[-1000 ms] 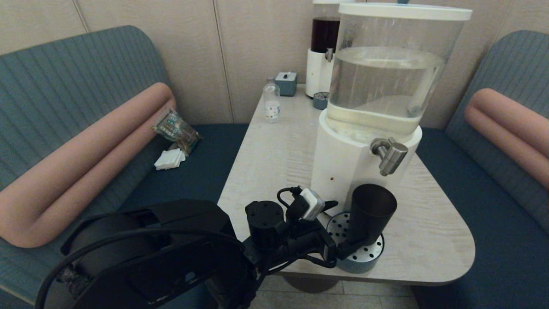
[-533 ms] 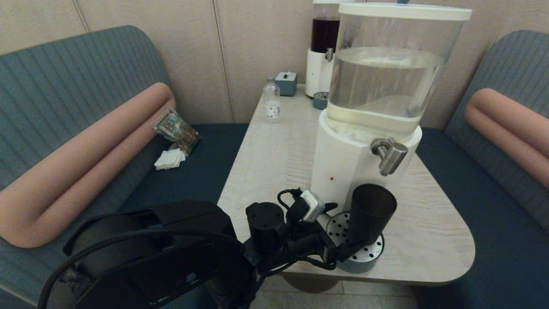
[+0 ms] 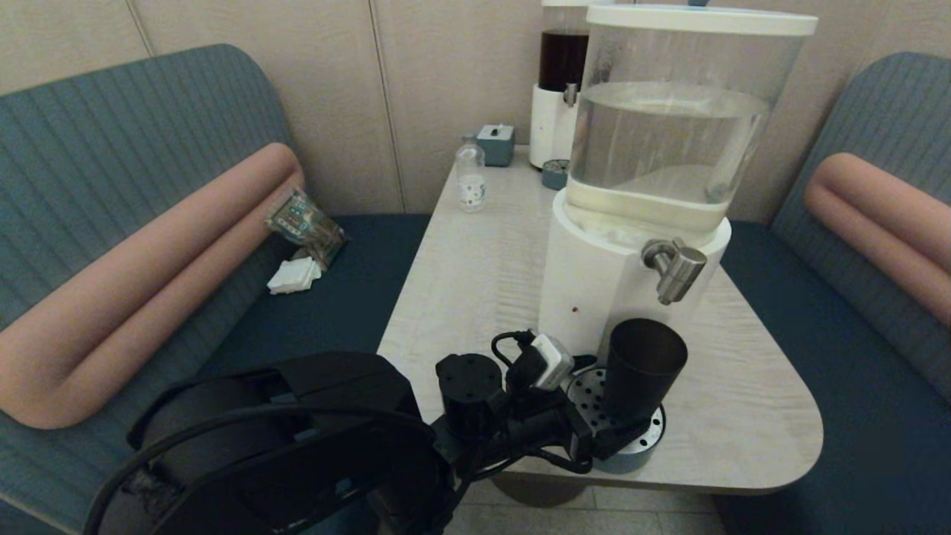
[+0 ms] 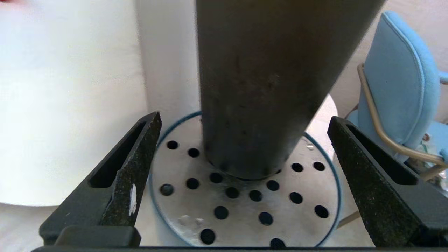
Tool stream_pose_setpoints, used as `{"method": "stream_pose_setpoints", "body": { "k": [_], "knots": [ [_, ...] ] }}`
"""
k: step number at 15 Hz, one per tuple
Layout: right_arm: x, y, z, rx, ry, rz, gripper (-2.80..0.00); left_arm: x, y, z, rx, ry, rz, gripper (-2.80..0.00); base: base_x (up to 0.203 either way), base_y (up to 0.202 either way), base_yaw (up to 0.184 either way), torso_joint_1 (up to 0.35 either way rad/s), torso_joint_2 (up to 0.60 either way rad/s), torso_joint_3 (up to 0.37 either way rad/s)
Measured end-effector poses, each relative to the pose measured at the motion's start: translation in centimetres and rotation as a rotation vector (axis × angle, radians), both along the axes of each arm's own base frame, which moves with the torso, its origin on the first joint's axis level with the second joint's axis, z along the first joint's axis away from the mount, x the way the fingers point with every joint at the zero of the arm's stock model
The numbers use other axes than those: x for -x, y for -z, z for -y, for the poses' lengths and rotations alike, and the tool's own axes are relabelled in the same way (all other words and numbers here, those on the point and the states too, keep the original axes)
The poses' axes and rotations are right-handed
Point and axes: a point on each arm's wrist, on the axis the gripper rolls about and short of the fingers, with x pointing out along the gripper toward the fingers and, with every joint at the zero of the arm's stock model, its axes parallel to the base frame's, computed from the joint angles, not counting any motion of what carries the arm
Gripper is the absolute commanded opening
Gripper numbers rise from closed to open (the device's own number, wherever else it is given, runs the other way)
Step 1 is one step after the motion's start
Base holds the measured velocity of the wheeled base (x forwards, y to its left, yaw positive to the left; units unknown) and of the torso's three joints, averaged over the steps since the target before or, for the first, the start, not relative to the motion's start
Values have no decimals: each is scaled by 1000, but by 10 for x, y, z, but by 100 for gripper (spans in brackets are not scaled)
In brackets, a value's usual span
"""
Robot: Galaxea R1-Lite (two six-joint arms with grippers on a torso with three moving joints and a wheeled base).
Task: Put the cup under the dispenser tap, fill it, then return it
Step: Place the cup next to the water dispenser
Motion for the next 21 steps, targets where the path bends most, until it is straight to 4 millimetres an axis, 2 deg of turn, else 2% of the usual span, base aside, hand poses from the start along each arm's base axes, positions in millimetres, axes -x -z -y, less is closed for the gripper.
{"method": "stream_pose_setpoints", "body": {
  "k": [14,15,21],
  "knots": [
    [0,0,0,0,0,0,-280,-6,-1,16,40,12,29,0,0,0,0,0,0,0],
    [0,0,0,0,0,0,-280,-6,-1,17,42,15,31,-280,0,0,0,0,0,0],
    [0,0,0,0,0,0,-280,-3,3,21,38,21,23,-280,0,0,0,0,0,0]
  ]
}}
